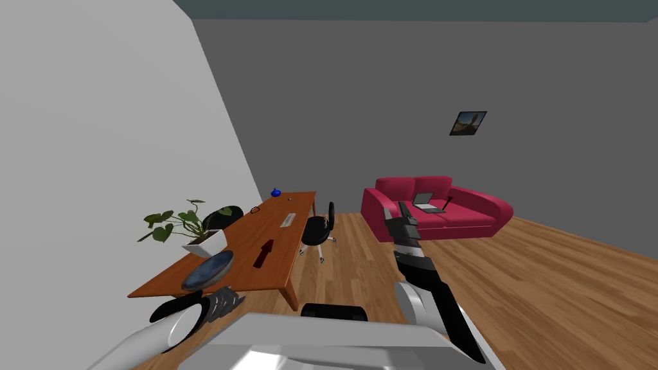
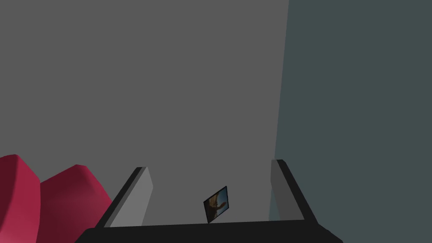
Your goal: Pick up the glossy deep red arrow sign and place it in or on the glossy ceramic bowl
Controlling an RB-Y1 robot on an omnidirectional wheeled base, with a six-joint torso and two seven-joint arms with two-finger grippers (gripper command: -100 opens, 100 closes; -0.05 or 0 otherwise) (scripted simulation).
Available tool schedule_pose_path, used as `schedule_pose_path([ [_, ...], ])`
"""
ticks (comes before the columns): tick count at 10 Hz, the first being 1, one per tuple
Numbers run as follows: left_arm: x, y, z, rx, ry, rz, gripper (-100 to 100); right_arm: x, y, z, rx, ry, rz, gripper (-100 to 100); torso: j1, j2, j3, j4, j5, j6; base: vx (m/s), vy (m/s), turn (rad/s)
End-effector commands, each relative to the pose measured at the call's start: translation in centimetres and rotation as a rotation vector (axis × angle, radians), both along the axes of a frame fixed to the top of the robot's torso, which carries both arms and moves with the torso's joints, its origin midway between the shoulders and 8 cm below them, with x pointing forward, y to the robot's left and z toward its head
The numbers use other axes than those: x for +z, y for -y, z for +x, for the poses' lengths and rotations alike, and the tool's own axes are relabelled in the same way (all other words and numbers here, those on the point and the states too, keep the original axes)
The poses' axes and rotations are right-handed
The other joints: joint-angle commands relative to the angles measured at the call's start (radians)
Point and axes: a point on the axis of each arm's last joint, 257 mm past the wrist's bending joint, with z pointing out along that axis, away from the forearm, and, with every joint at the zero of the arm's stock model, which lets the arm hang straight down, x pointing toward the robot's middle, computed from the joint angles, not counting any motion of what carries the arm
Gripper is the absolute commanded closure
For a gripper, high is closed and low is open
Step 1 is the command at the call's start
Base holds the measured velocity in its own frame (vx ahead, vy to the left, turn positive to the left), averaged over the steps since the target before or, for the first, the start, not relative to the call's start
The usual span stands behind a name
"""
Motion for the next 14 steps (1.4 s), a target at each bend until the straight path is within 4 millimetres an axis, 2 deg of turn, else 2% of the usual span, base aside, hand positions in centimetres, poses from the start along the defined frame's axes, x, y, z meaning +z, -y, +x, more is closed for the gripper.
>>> schedule_pose_path([
  [1,-0.4,-0.4,-0.8,0.036,-0.028,-0.029,-100,0.0,0.0,0.0,0.000,0.000,0.000,0,0.000,0.000,0.000,0.000,0.000,0.000,0.079,0.010,-0.093],
  [4,-0.8,-3.0,-4.1,0.178,-0.113,-0.107,-100,0.0,0.0,0.0,0.000,0.000,0.000,0,0.002,0.000,0.000,0.000,0.000,0.000,0.105,0.017,-0.236],
  [5,-0.9,-2.8,-4.1,0.181,-0.113,-0.117,-100,0.0,0.0,0.0,0.000,0.000,0.000,0,0.002,-0.002,-0.001,0.000,0.000,0.000,0.100,0.009,-0.080],
  [11,-0.1,-5.7,-7.6,0.401,-0.193,-0.250,-100,0.0,0.0,0.0,0.000,0.000,0.000,0,0.002,-0.002,-0.001,-0.001,0.000,-0.001,0.111,0.034,-0.204],
  [13,-0.1,-5.9,-7.7,0.405,-0.193,-0.252,-100,0.0,0.0,0.0,0.000,0.000,0.000,0,0.004,-0.003,-0.002,-0.001,0.001,-0.001,0.110,0.061,-0.115],
  [14,-0.1,-5.9,-7.7,0.409,-0.194,-0.256,0,0.0,0.0,0.0,0.000,0.000,0.000,0,0.002,0.000,0.000,0.000,0.001,-0.001,0.012,0.008,0.003],
])
